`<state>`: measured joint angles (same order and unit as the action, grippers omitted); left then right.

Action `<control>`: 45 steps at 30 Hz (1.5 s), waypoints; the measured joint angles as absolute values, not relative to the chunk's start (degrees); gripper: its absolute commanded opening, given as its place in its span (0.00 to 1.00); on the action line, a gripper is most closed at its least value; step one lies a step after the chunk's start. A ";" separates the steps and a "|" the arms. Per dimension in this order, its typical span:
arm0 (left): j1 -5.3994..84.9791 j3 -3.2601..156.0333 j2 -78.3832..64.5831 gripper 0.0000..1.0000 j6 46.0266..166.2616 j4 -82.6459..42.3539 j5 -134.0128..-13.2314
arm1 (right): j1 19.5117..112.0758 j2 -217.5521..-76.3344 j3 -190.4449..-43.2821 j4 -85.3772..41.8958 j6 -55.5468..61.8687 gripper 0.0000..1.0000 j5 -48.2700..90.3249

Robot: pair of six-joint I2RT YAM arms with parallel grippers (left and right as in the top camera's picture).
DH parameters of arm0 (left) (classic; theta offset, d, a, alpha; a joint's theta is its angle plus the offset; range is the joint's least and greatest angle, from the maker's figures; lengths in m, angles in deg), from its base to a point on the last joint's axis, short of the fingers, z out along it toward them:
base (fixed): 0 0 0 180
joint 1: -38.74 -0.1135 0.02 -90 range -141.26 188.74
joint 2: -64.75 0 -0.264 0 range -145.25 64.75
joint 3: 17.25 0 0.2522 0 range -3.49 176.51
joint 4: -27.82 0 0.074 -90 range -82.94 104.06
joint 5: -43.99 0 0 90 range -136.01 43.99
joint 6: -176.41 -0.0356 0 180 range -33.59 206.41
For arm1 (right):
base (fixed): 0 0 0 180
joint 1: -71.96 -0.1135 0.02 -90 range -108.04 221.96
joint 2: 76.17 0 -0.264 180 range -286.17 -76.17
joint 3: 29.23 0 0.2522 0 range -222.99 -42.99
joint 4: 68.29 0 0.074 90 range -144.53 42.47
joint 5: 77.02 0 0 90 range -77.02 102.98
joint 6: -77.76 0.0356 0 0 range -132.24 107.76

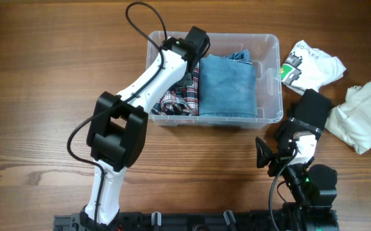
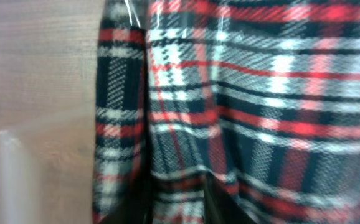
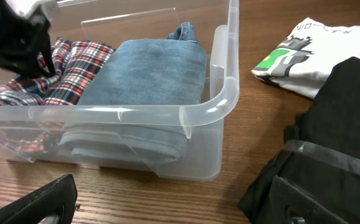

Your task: Pack container

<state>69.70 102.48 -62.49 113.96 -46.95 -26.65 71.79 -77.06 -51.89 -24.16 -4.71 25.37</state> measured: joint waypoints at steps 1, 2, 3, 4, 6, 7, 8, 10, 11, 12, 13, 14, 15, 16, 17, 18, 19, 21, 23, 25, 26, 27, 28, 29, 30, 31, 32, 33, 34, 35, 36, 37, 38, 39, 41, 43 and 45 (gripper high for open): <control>69.72 104.69 -62.43 0.39 113.83 -48.53 -27.29 | 71.79 -77.06 -51.89 -24.16 -4.73 1.00 25.37; 69.72 106.57 -62.43 0.44 113.63 -50.43 -27.72 | 71.79 -77.06 -51.89 -24.16 -4.73 1.00 25.37; 69.77 108.89 -62.03 0.52 113.63 -53.16 -28.16 | 71.79 -77.06 -51.89 -24.16 -4.71 1.00 25.37; 69.77 109.72 -61.29 0.58 113.50 -53.64 -28.36 | 71.79 -77.06 -51.89 -24.16 -4.71 1.00 25.37; 69.70 112.14 -58.12 0.71 113.50 -56.83 -27.85 | 71.79 -77.06 -51.89 -24.16 -4.73 1.00 25.37; 69.57 112.73 -56.50 0.77 113.48 -57.16 -27.74 | 71.79 -77.06 -51.89 -24.16 -4.73 1.00 25.37; 69.33 113.15 -53.62 0.84 113.67 -57.60 -27.26 | 71.79 -77.06 -51.89 -24.16 -4.73 1.00 25.37; 68.08 113.50 -46.95 1.00 113.54 -58.58 -26.61 | 71.79 -77.06 -51.89 -24.16 -4.71 1.00 25.37; 67.03 114.07 -43.04 1.00 113.48 -58.91 -26.28 | 71.79 -77.06 -51.89 -24.16 -4.73 1.00 25.37; 65.72 114.46 -39.48 1.00 113.52 -59.15 -26.11 | 71.79 -77.06 -51.92 -24.16 -4.71 1.00 25.37; 64.24 114.72 -36.29 1.00 113.56 -59.70 -26.06 | 71.79 -77.06 -51.85 -24.72 -4.71 1.00 25.34; 62.58 114.85 -33.45 1.00 113.61 -60.44 -25.91 | 71.79 -77.06 -51.74 -26.49 -4.66 1.00 25.37; 60.50 114.90 -30.78 1.00 113.61 -61.88 -25.82 | 71.79 -77.06 -51.74 -28.29 -4.20 1.00 25.45; 58.40 114.94 -28.42 1.00 113.65 -63.17 -25.67 | 71.79 -77.06 -51.76 -28.92 -2.96 1.00 25.91; 56.76 115.01 -26.78 1.00 113.63 -64.15 -25.36 | 71.79 -77.06 -51.74 -28.88 -1.54 1.00 26.24; 54.25 115.07 -24.66 1.00 113.65 -65.95 -25.23 | 71.79 -77.06 -51.72 -29.40 0.54 1.00 26.48; 52.24 115.07 -23.15 1.00 113.65 -67.54 -24.99 | 71.79 -77.06 -51.72 -30.71 3.01 1.00 26.94; 49.11 115.10 -21.42 1.00 113.65 -70.27 -24.82 | 71.79 -77.06 -51.68 -34.49 6.94 1.00 28.45; 46.79 115.10 -20.90 1.00 113.65 -72.24 -24.82 | 71.79 -77.34 -52.13 -38.32 9.83 1.00 31.05; 45.55 115.10 -20.92 1.00 113.65 -73.07 -24.82 | 71.79 -79.07 -53.77 -38.47 10.96 1.00 32.47; 45.22 115.10 -20.94 1.00 113.65 -73.09 -24.82 | 71.79 -81.34 -56.13 -37.20 11.62 1.00 33.15; 45.02 115.10 -20.94 1.00 113.67 -73.18 -24.82 | 71.79 -83.72 -58.49 -36.09 11.86 1.00 33.52; 44.98 115.10 -20.94 1.00 113.65 -73.18 -24.84 | 71.79 -87.11 -62.34 -34.04 12.01 1.00 33.80; 44.98 115.10 -20.94 1.00 113.65 -73.18 -24.84 | 71.79 -90.72 -66.38 -32.61 11.97 1.00 34.02; 44.98 115.10 -20.94 1.00 113.65 -73.18 -24.84 | 71.79 -95.28 -71.28 -30.63 11.73 1.00 34.26; 44.98 115.07 -20.96 1.00 113.67 -73.25 -24.84 | 71.79 -99.61 -75.48 -28.92 11.29 1.00 34.41; 44.98 115.07 -20.96 1.00 113.67 -73.18 -24.79 | 71.79 -105.91 -81.25 -26.41 10.75 1.00 34.63; 44.98 115.10 -20.96 1.00 113.65 -73.29 -24.84 | 71.79 -111.17 -86.08 -24.70 10.40 1.00 34.68; 44.98 115.07 -20.96 1.00 113.65 -73.20 -24.82 | 71.82 -117.05 -90.32 -22.43 10.13 1.00 34.98; 44.98 115.10 -20.96 1.00 113.65 -73.31 -24.82 | 71.86 -122.54 -94.27 -20.86 10.00 1.00 35.53; 44.98 115.07 -20.96 1.00 113.65 -73.27 -24.82 | 71.92 -127.74 -98.43 -19.02 9.76 1.00 36.14; 44.98 115.10 -20.96 1.00 113.65 -73.25 -24.82 | 72.03 -132.73 -102.25 -16.75 9.37 1.00 36.34; 44.98 115.07 -20.96 1.00 113.65 -73.29 -24.84 | 72.32 -137.75 -106.43 -14.60 8.76 1.00 36.32; 44.98 115.07 -20.96 1.00 113.65 -73.25 -24.82 | 73.13 -141.77 -109.75 -13.12 8.14 1.00 36.29; 44.98 115.07 -20.96 1.00 113.65 -73.31 -24.84 | 75.60 -146.21 -113.40 -11.19 7.51 1.00 36.36; 44.98 115.07 -20.96 1.00 113.65 -73.27 -24.82 | 82.46 -150.84 -117.57 -9.32 7.12 1.00 36.27; 44.98 115.07 -20.96 1.00 113.65 -73.25 -24.82 | 91.68 -154.28 -119.13 -9.38 6.90 1.00 37.02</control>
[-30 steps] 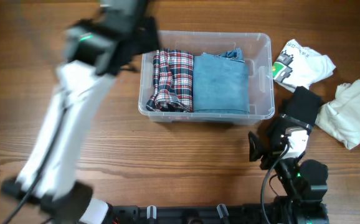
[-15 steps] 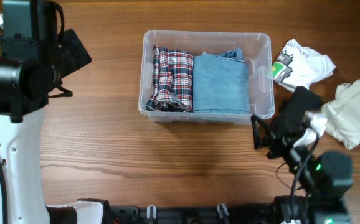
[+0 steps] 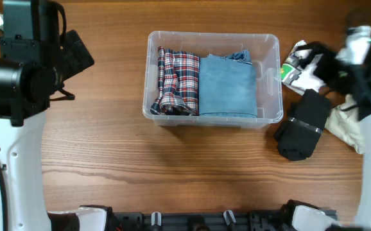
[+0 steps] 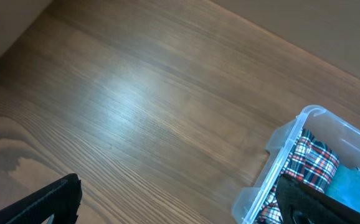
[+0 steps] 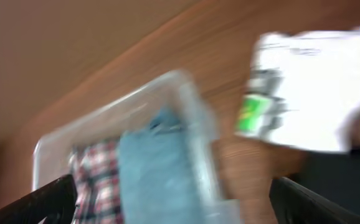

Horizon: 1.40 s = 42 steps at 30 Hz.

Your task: Pack container

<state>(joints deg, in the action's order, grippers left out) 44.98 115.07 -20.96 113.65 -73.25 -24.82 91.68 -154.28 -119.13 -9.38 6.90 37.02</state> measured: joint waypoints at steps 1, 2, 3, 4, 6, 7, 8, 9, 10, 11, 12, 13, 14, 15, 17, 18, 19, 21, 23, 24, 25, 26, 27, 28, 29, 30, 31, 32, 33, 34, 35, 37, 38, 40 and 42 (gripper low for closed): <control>44.98 115.07 -20.96 1.00 113.65 -73.27 -24.82 | 96.14 -155.87 -119.37 -9.34 6.48 1.00 37.82; 44.98 115.07 -20.96 1.00 113.65 -73.27 -24.84 | 99.64 -157.34 -119.43 -9.32 5.91 1.00 38.33; 44.98 115.07 -20.96 1.00 113.65 -73.27 -24.84 | 104.27 -159.30 -119.48 -9.27 5.00 1.00 39.18; 44.98 115.07 -20.96 1.00 113.65 -73.27 -24.84 | 110.22 -162.67 -119.52 -9.14 3.45 1.00 39.92; 44.98 115.07 -20.96 1.00 113.65 -73.29 -24.82 | 116.01 -166.52 -119.54 -8.20 1.50 1.00 40.64; 44.98 115.07 -20.96 1.00 113.65 -73.31 -24.82 | 119.31 -168.94 -119.54 -8.03 0.30 1.00 41.10; 44.98 115.07 -20.96 1.00 113.65 -73.29 -24.84 | 122.02 -171.19 -119.54 -7.92 -0.73 1.00 41.28; 44.98 115.07 -20.96 1.00 113.65 -73.31 -24.84 | 123.59 -172.59 -119.54 -7.94 -1.76 1.00 41.37; 44.98 115.07 -20.96 1.00 113.65 -73.31 -24.84 | 125.80 -174.54 -119.54 -7.96 -3.22 1.00 41.45; 44.98 115.07 -20.96 1.00 113.65 -73.31 -24.84 | 127.40 -175.96 -119.54 -8.00 -4.82 1.00 41.47; 44.98 115.07 -20.96 1.00 113.65 -73.31 -24.84 | 128.82 -177.16 -119.54 -8.00 -6.04 1.00 41.50; 44.98 115.07 -20.96 1.00 113.65 -73.31 -24.84 | 130.15 -178.34 -119.54 -8.09 -7.53 1.00 41.47; 44.98 115.07 -20.96 1.00 113.65 -73.31 -24.84 | 131.22 -179.48 -119.54 -8.27 -9.06 1.00 41.47; 44.98 115.07 -20.96 1.00 113.65 -73.31 -24.84 | 131.90 -180.90 -119.54 -8.35 -10.37 1.00 41.39; 44.98 115.07 -20.96 1.00 113.65 -73.31 -24.84 | 132.18 -182.91 -119.54 -8.44 -12.10 1.00 41.26; 44.98 115.07 -20.96 1.00 113.65 -73.31 -24.84 | 132.16 -183.52 -119.54 -8.70 -12.60 1.00 41.26; 44.98 115.07 -20.96 1.00 113.65 -73.31 -24.84 | 132.16 -184.46 -119.56 -9.05 -13.06 0.99 41.26; 44.98 115.07 -20.96 1.00 113.65 -73.31 -24.84 | 132.16 -187.08 -119.56 -9.36 -13.80 0.94 41.23; 44.98 115.07 -20.96 1.00 113.65 -73.31 -24.84 | 132.16 -190.45 -119.54 -9.56 -13.91 0.83 41.28; 44.98 115.07 -20.96 1.00 113.65 -73.31 -24.84 | 132.14 -191.37 -119.54 -9.58 -13.95 0.76 41.34; 44.98 115.07 -20.96 1.00 113.65 -73.31 -24.84 | 132.12 -192.07 -119.54 -9.60 -13.84 0.59 41.93; 44.98 115.07 -20.96 1.00 113.65 -73.31 -24.84 | 132.10 -192.42 -119.56 -9.64 -13.87 0.46 42.65; 44.98 115.07 -20.96 1.00 113.65 -73.31 -24.84 | 131.99 -192.48 -119.67 -9.58 -13.97 0.36 43.31; 44.98 115.07 -20.96 1.00 113.65 -73.31 -24.84 | 131.97 -192.48 -119.87 -9.51 -13.78 0.28 43.68; 44.98 115.07 -20.96 1.00 113.65 -73.31 -24.84 | 132.07 -192.42 -120.07 -9.36 -13.38 0.24 44.36; 44.98 115.07 -20.96 1.00 113.65 -73.31 -24.84 | 132.16 -192.20 -120.07 -9.29 -12.53 0.22 44.95; 44.98 115.07 -20.96 1.00 113.65 -73.31 -24.84 | 132.23 -191.80 -120.07 -9.27 -11.90 0.19 45.74; 44.98 115.07 -20.96 1.00 113.65 -73.31 -24.84 | 132.21 -191.24 -120.00 -9.27 -10.83 0.16 46.83; 44.98 115.07 -20.96 1.00 113.65 -73.31 -24.84 | 132.07 -190.43 -119.89 -9.25 -10.11 0.14 47.73; 44.98 115.07 -20.96 1.00 113.65 -73.31 -24.82 | 131.70 -189.07 -119.67 -9.18 -9.38 0.12 48.40; 44.98 115.07 -20.96 1.00 113.65 -73.31 -24.84 | 131.05 -186.91 -119.28 -9.07 -8.77 0.11 48.86; 44.98 115.07 -20.96 1.00 113.65 -73.31 -24.82 | 127.88 -178.87 -119.08 -8.94 -7.70 0.11 49.21; 44.98 115.07 -20.96 1.00 113.65 -73.31 -24.84 | 125.93 -174.71 -119.08 -9.62 -7.46 0.14 49.67; 44.98 115.07 -20.96 1.00 113.65 -73.33 -24.84 | 120.34 -165.25 -119.10 -11.44 -6.89 0.18 50.57; 44.98 115.07 -20.96 1.00 113.65 -73.36 -24.84 | 112.29 -155.76 -119.23 -14.78 -6.59 0.19 52.08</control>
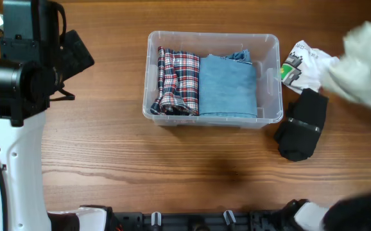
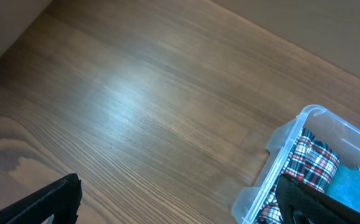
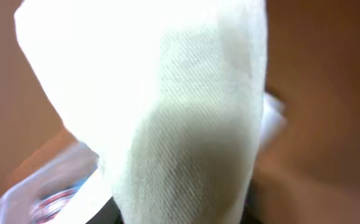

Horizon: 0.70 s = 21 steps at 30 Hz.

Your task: Pack container

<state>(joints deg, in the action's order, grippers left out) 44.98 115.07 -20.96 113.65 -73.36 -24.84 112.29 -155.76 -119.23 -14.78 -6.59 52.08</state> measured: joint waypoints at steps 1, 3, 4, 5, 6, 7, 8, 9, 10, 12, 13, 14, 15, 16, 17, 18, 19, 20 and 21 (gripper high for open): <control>44.98 115.07 -20.96 1.00 113.65 -73.38 -24.86 | 107.60 -151.50 -119.37 -16.59 -6.11 0.19 53.17; 44.98 115.07 -20.96 1.00 113.65 -73.33 -24.84 | 99.20 -145.60 -119.58 -19.48 -4.82 0.18 55.62; 44.98 115.07 -20.96 1.00 113.65 -73.36 -24.84 | 95.25 -143.74 -119.65 -20.81 -4.07 0.18 56.64; 44.98 115.07 -20.96 1.00 113.65 -73.36 -24.84 | 91.25 -142.76 -119.65 -22.06 -3.16 0.17 57.19; 44.98 115.07 -20.96 1.00 113.65 -73.36 -24.84 | 87.53 -142.69 -119.65 -23.17 -2.30 0.15 57.54; 44.98 115.07 -20.96 1.00 113.65 -73.36 -24.84 | 84.23 -143.33 -119.63 -23.96 -1.28 0.14 57.93; 44.98 115.07 -20.96 1.00 113.65 -73.36 -24.84 | 79.81 -144.86 -119.63 -25.36 0.36 0.13 57.87; 44.98 115.07 -20.96 1.00 113.65 -73.36 -24.84 | 76.60 -146.71 -119.63 -26.63 1.48 0.13 57.78; 44.98 115.07 -20.96 1.00 113.65 -73.36 -24.84 | 73.30 -149.10 -119.63 -27.37 2.70 0.11 57.52; 44.98 115.07 -20.96 1.00 113.65 -73.33 -24.84 | 67.47 -155.28 -119.63 -28.55 6.22 0.08 56.27; 44.98 115.07 -20.96 1.00 113.65 -73.36 -24.82 | 65.11 -158.80 -119.63 -29.58 8.34 0.07 55.62; 44.98 115.07 -20.96 1.00 113.65 -73.36 -24.84 | 62.74 -163.02 -119.63 -31.15 10.88 0.07 54.89; 44.98 115.07 -20.96 1.00 113.65 -73.36 -24.84 | 61.32 -165.93 -119.58 -32.81 12.84 0.06 54.33; 44.98 115.07 -20.96 1.00 113.65 -73.33 -24.82 | 59.29 -170.47 -119.50 -35.26 15.75 0.07 53.36; 44.98 115.07 -20.96 1.00 113.67 -73.36 -24.84 | 57.63 -174.19 -119.45 -37.27 18.79 0.07 52.38; 44.98 115.07 -20.96 1.00 113.65 -73.33 -24.82 | 56.38 -176.92 -119.45 -38.52 21.13 0.10 51.51; 44.98 115.07 -20.96 1.00 113.65 -73.33 -24.84 | 55.09 -179.48 -119.45 -39.00 23.18 0.12 50.39; 44.98 115.07 -20.96 1.00 113.65 -73.36 -24.84 | 53.96 -181.40 -119.43 -38.93 24.62 0.14 49.39; 44.98 115.07 -20.96 1.00 113.65 -73.36 -24.84 | 52.84 -183.24 -119.39 -38.30 25.83 0.15 48.01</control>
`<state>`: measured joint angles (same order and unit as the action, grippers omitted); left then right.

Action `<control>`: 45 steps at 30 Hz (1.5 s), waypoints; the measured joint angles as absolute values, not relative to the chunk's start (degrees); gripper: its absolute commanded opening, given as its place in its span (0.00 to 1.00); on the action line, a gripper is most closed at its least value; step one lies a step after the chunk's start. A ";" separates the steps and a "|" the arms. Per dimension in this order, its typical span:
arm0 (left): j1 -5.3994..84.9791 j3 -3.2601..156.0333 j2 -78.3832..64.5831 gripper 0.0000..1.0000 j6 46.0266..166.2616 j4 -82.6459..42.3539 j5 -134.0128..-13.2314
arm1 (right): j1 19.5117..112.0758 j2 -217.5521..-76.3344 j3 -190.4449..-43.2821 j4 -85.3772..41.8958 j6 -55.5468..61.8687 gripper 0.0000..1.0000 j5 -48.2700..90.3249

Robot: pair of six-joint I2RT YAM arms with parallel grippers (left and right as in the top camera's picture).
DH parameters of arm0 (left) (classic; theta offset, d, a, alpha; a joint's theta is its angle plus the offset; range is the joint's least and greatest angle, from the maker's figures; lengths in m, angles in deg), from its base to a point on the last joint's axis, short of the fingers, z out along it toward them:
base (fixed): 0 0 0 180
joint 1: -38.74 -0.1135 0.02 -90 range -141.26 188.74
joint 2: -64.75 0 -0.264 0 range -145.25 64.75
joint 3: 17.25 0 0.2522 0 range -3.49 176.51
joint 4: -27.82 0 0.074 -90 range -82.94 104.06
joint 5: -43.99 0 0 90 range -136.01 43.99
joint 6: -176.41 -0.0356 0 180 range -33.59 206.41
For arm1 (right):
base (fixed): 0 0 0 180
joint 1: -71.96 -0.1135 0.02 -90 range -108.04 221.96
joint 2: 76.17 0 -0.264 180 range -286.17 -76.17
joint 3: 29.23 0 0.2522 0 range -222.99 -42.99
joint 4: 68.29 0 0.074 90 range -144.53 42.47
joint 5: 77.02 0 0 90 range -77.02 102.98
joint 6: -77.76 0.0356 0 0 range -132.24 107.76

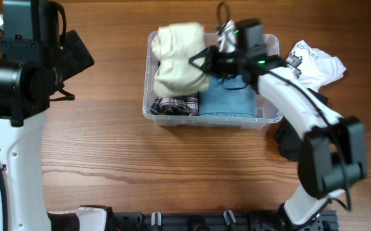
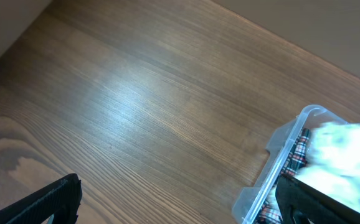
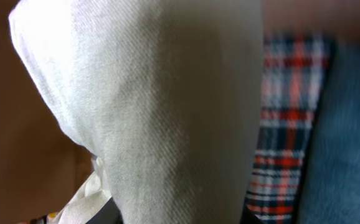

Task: Pack container
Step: 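Place the cream cloth on top of the plaid shirt with the right gripper, then grasp the white graphic T-shirt with the right gripper and lift it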

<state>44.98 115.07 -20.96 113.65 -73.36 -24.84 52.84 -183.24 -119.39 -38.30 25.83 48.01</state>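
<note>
A clear plastic container [image 1: 172, 120] holds a red plaid shirt [image 1: 179, 104] on the left and folded jeans [image 1: 232, 97] on the right. My right gripper [image 1: 205, 61] is shut on a cream cloth [image 1: 174, 65], which hangs over the plaid shirt. The right wrist view is filled by that cream cloth [image 3: 149, 106], with the plaid shirt [image 3: 286, 130] and jeans [image 3: 351, 124] behind it. My left gripper [image 2: 180, 208] is open, raised at the far left, away from the container [image 2: 278, 167].
A white printed T-shirt [image 1: 315, 64] lies on the table right of the container. A black garment [image 1: 287, 142] lies below it, partly under my right arm. Bare wooden table [image 1: 140, 173] lies in front of and left of the container.
My right gripper, holding the cream cloth, was at the far right beside the white T-shirt. It is now over the container's left part, above the plaid shirt. The left arm has not moved.
First my left gripper was down in the container at the plaid shirt, and the cream cloth lay on the table at far right. Then the left arm stood raised at far left, the plaid shirt in the container. Later my right gripper held the cream cloth aloft, now over the container.
</note>
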 measured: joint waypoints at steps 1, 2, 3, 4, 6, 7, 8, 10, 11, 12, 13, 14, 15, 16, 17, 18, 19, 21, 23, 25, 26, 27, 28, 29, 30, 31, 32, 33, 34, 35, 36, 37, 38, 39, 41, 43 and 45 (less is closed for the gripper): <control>44.98 115.07 -20.96 1.00 113.65 -73.36 -24.84 | 51.75 -184.88 -119.37 -37.20 26.92 0.18 46.52; 44.98 115.07 -20.96 1.00 113.65 -73.36 -24.84 | 51.31 -185.53 -119.32 -36.55 27.20 0.22 45.71; 44.98 115.07 -20.96 1.00 113.65 -73.36 -24.84 | 51.07 -185.90 -119.32 -35.72 27.40 0.33 44.86; 44.98 115.07 -20.96 1.00 113.65 -73.36 -24.84 | 51.03 -185.90 -119.32 -35.28 27.12 0.48 44.58; 44.98 115.07 -20.96 1.00 113.65 -73.36 -24.84 | 51.05 -185.68 -119.34 -34.45 24.45 0.57 44.29; 44.98 115.07 -20.96 1.00 113.65 -73.33 -24.84 | 51.16 -185.27 -119.32 -33.31 22.70 0.64 43.97; 44.98 115.07 -20.96 1.00 113.65 -73.36 -24.84 | 51.40 -184.07 -119.32 -31.83 20.95 0.68 43.40; 44.98 115.07 -20.96 1.00 113.65 -73.36 -24.84 | 54.20 -175.96 -119.32 -29.51 16.58 0.76 41.19; 44.98 115.07 -20.96 1.00 113.65 -73.33 -24.84 | 55.79 -172.81 -119.32 -29.05 15.29 0.79 40.75; 44.98 115.07 -20.96 1.00 113.65 -73.31 -24.84 | 57.54 -169.95 -119.32 -28.05 14.42 0.80 40.36; 44.98 115.07 -20.96 1.00 113.65 -73.36 -24.84 | 59.53 -167.28 -119.32 -27.11 13.67 0.84 40.14; 44.98 115.07 -20.96 1.00 113.65 -73.33 -24.82 | 63.27 -163.67 -119.37 -26.21 12.41 0.86 39.88; 44.98 115.07 -20.96 1.00 113.65 -73.36 -24.84 | 68.82 -159.61 -119.63 -25.21 11.49 0.88 39.40; 44.98 115.07 -20.96 1.00 113.65 -73.36 -24.84 | 73.65 -157.03 -120.04 -24.22 10.81 0.91 38.81; 44.98 115.07 -20.96 1.00 113.65 -73.36 -24.84 | 78.22 -155.39 -120.44 -23.11 9.96 0.92 38.48; 44.98 115.07 -20.96 1.00 113.65 -73.36 -24.84 | 82.31 -154.60 -120.74 -21.86 8.82 0.93 38.22; 44.98 115.07 -20.96 1.00 113.65 -73.36 -24.84 | 85.89 -154.63 -120.81 -20.57 7.73 0.93 37.96; 44.98 115.07 -20.96 1.00 113.65 -73.36 -24.84 | 92.80 -157.10 -120.81 -17.82 5.30 0.94 37.96; 44.98 115.07 -20.96 1.00 113.65 -73.36 -24.84 | 98.48 -161.69 -120.74 -16.46 3.51 0.94 37.58; 44.98 115.07 -20.96 1.00 113.65 -73.33 -24.84 | 103.46 -168.46 -120.70 -15.92 2.35 0.93 37.32; 44.98 115.07 -20.96 1.00 113.65 -73.36 -24.84 | 104.78 -171.50 -120.68 -15.78 2.02 0.93 37.30; 44.98 115.07 -20.96 1.00 113.65 -73.36 -24.84 | 105.61 -174.54 -120.68 -15.54 1.65 0.93 37.28; 44.98 115.07 -20.96 1.00 113.65 -73.36 -24.82 | 105.98 -177.16 -120.63 -15.00 1.24 0.93 37.23; 44.98 115.07 -20.96 1.00 113.65 -73.36 -24.84 | 106.02 -179.52 -120.50 -14.10 0.47 0.96 37.15; 44.98 115.07 -20.96 1.00 113.65 -73.33 -24.84 | 106.00 -181.42 -120.33 -13.12 -0.34 0.97 37.13; 44.98 115.07 -20.96 1.00 113.65 -73.36 -24.84 | 105.87 -183.00 -120.11 -12.46 -1.28 0.98 37.13; 44.98 115.07 -20.96 1.00 113.65 -73.33 -24.84 | 105.76 -184.07 -120.04 -12.24 -2.11 0.99 37.15; 44.98 115.07 -20.96 1.00 113.65 -73.33 -24.84 | 105.76 -185.12 -120.04 -12.33 -2.98 1.00 37.17; 44.98 115.07 -20.96 1.00 113.65 -73.36 -24.84 | 105.76 -185.82 -120.04 -12.29 -3.57 0.99 37.23; 44.98 115.07 -20.96 1.00 113.65 -73.36 -24.84 | 105.76 -186.10 -120.04 -12.31 -3.83 0.99 37.30; 44.98 115.07 -20.96 1.00 113.65 -73.33 -24.84 | 105.76 -186.36 -120.04 -12.57 -4.14 0.99 37.39; 44.98 115.07 -20.96 1.00 113.65 -73.33 -24.84 | 105.76 -186.56 -120.04 -13.03 -4.49 1.00 37.45; 44.98 115.07 -20.96 1.00 113.65 -73.36 -24.84 | 105.76 -186.71 -120.04 -13.86 -4.69 1.00 37.58; 44.98 115.07 -20.96 1.00 113.65 -73.38 -24.84 | 105.76 -186.76 -120.04 -14.87 -4.82 1.00 37.61; 44.98 115.07 -20.96 1.00 113.65 -73.36 -24.84 | 105.76 -186.76 -120.04 -16.94 -4.88 1.00 37.85; 44.98 115.07 -20.96 1.00 113.65 -73.36 -24.82 | 105.74 -186.76 -119.91 -19.15 -4.86 1.00 38.02; 44.98 115.07 -20.96 1.00 113.65 -73.36 -24.84 | 105.63 -187.04 -119.85 -22.43 -4.10 1.00 38.11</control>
<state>44.98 115.07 -20.96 113.65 -73.36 -24.84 105.63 -187.04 -119.85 -22.43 -4.10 38.11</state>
